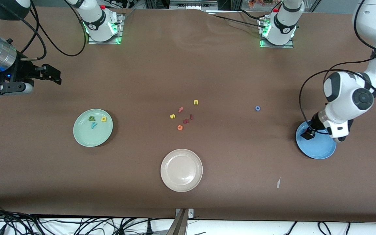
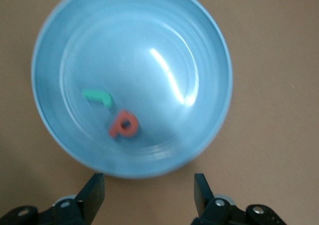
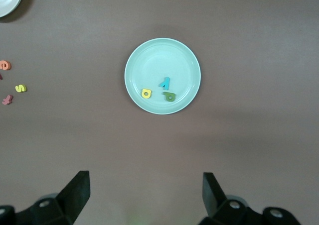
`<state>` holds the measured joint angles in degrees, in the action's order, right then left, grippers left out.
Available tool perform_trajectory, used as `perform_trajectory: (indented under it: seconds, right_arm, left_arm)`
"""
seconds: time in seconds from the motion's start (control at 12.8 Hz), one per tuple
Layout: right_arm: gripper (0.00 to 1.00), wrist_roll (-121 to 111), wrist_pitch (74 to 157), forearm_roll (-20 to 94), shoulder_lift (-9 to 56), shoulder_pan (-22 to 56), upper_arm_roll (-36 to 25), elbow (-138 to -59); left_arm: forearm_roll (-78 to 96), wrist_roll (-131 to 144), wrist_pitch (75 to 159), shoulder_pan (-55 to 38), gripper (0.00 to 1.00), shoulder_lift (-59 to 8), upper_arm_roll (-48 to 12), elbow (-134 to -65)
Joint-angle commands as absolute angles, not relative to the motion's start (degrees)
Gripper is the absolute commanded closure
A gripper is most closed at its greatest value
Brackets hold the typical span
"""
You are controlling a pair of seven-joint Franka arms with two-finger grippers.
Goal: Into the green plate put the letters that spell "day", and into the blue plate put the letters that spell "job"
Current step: 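Raise the right gripper to rest while the left gripper reaches the blue o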
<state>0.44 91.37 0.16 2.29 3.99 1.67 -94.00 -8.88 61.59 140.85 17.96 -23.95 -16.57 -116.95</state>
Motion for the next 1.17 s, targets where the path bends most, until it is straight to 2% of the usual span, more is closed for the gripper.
perform_trajectory:
  seconds: [0.0, 0.47, 1.1]
  right_arm:
    - [0.00, 1.5, 89.8, -0.5, 2.2, 3.9, 2.8, -92.4]
    - [0.00, 2.1, 89.2, -0.1, 2.0, 4.5, 1.5, -92.4]
    - [0.00, 2.0, 90.2, 0.4, 2.2, 4.0, 0.6, -92.4]
  left_arm:
    - [-9.1, 70.7, 139.7, 12.8, 0.19, -21.5, -16.1, -119.1]
    - [-6.4, 82.7, 138.9, 5.3, 0.20, -18.8, -16.3, -126.3]
    - [-1.1, 86.7, 145.4, -0.1, 0.24, -20.7, -16.3, -130.3]
